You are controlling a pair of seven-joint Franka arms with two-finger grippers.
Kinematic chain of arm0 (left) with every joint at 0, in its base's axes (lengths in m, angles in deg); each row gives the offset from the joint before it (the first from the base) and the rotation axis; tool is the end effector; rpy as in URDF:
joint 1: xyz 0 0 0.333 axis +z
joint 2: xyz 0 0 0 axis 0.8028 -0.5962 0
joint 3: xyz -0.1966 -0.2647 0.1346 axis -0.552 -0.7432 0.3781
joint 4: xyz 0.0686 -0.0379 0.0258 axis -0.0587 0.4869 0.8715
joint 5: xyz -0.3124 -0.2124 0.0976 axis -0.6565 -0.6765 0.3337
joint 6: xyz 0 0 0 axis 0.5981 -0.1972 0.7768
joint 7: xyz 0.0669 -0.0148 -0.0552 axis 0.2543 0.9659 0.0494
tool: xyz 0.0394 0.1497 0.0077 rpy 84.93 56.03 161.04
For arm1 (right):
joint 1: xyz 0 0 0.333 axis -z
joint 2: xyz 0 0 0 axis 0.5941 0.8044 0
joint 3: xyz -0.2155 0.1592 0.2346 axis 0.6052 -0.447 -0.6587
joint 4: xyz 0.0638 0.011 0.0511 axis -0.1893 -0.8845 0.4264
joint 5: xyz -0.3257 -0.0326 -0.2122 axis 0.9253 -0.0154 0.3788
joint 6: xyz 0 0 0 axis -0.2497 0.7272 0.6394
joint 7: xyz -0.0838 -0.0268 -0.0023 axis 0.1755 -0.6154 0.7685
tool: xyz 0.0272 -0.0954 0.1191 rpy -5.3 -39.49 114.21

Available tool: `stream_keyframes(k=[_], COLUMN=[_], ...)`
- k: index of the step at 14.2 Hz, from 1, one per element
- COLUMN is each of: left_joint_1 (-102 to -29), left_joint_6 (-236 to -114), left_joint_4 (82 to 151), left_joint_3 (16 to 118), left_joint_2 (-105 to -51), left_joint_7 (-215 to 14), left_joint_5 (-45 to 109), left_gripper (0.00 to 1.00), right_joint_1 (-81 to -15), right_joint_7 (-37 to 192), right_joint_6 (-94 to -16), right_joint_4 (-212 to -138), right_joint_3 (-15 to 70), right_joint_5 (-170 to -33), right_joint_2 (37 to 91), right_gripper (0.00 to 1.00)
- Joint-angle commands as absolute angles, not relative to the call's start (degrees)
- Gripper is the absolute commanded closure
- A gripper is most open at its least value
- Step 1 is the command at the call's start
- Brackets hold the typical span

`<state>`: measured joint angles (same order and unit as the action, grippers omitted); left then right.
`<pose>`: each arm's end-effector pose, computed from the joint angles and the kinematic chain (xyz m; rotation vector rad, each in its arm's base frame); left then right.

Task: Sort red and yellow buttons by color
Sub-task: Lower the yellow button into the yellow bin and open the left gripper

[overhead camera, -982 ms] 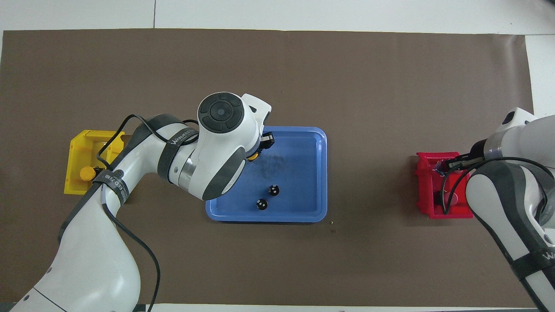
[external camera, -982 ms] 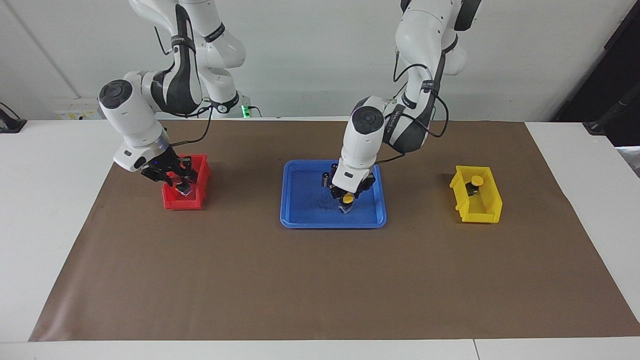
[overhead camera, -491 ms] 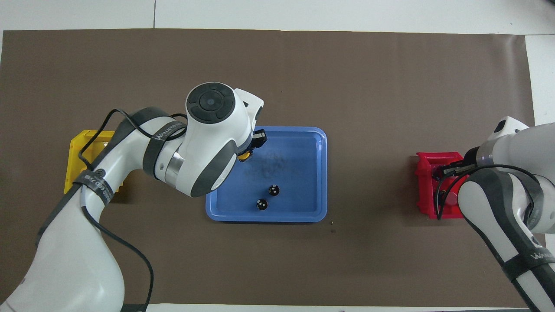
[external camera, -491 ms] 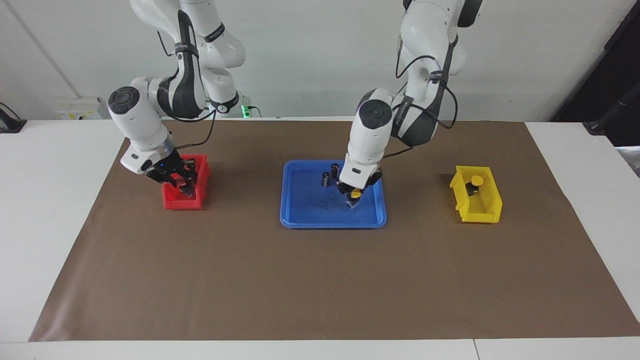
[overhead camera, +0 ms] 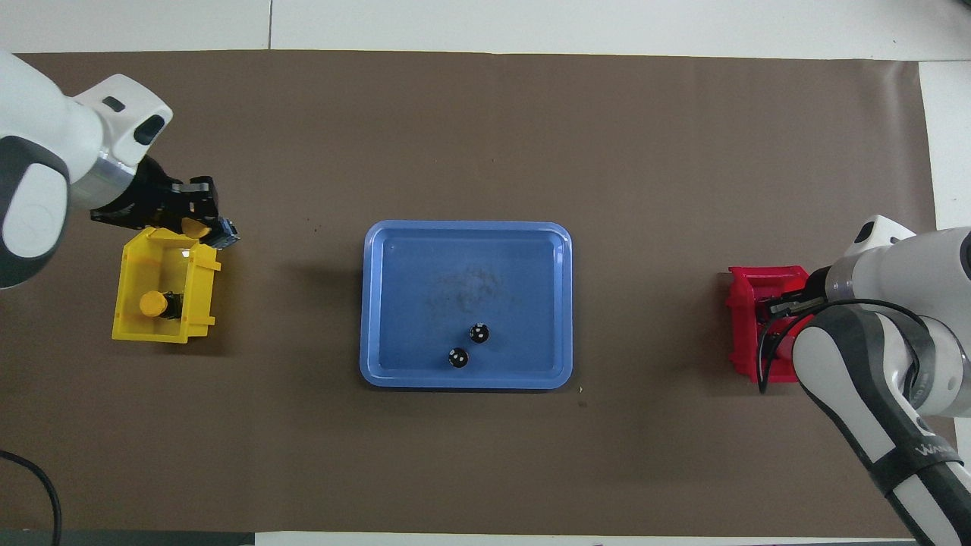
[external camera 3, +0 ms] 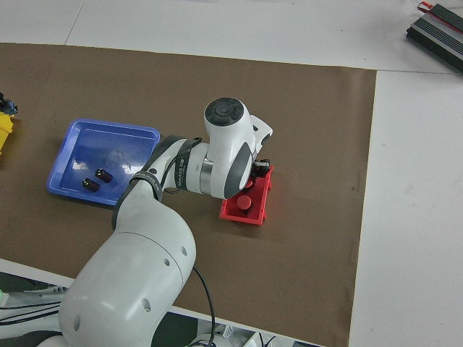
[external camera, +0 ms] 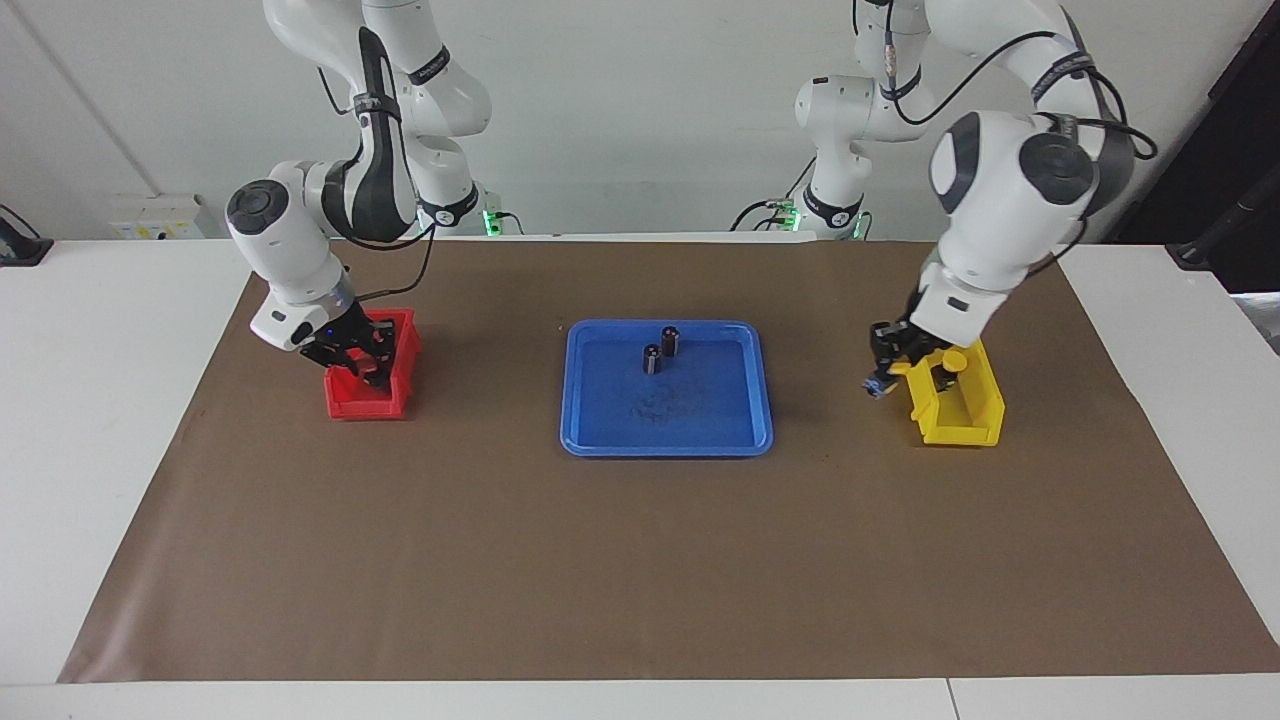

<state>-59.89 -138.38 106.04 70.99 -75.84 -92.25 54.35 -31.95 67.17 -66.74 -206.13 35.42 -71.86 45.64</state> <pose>0.5920 -0.0663 0.4831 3.1061 0.0591 -0.1331 0.4826 -0.0448 0.3439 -3.1027 -0.3508 0.0583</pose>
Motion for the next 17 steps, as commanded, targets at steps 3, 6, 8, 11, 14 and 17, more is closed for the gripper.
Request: stream_keyframes(k=[3,6,8,11,14,17], left_joint_1=[-53.76,-51.65,-51.2,-51.2,-51.2,-51.2], left_joint_6=[-145.55,-148.29,-149.26,-152.33,-156.28,-156.64], left_joint_4=[111.16,113.71,115.12,117.49,121.35,122.25], left_joint_3=[70.37,70.37,70.37,70.37,70.37,70.37], left_joint_2=[-75.87,-75.79,-75.52,-75.61,-75.44,-75.7], left_joint_7=[-82.2,-78.34,-77.27,-77.27,-77.27,-77.27], left_joint_5=[54.28,54.45,55.41,56.83,56.83,56.83], left_gripper=[0.99,0.99,0.98,0.98,0.98,0.98], right_joint_1=[-30.91,-31.18,-31.44,-31.44,-31.53,-31.09], right_joint_7=[65.46,65.46,65.72,65.9,67.21,68.0], right_joint_6=[-66.17,-59.86,-55.29,-47.21,-41.05,-33.5], right_joint_4=[-206.06,-200.01,-195.36,-187.98,-179.97,-174.09], right_joint_3=[34.96,34.87,34.87,34.7,34.43,34.52], right_joint_5=[-71.4,-71.4,-71.4,-71.48,-71.49,-71.57], right_joint_2=[44.67,46.16,46.6,46.34,46.43,45.81], right_gripper=[0.38,0.38,0.38,0.34,0.12,0.0])
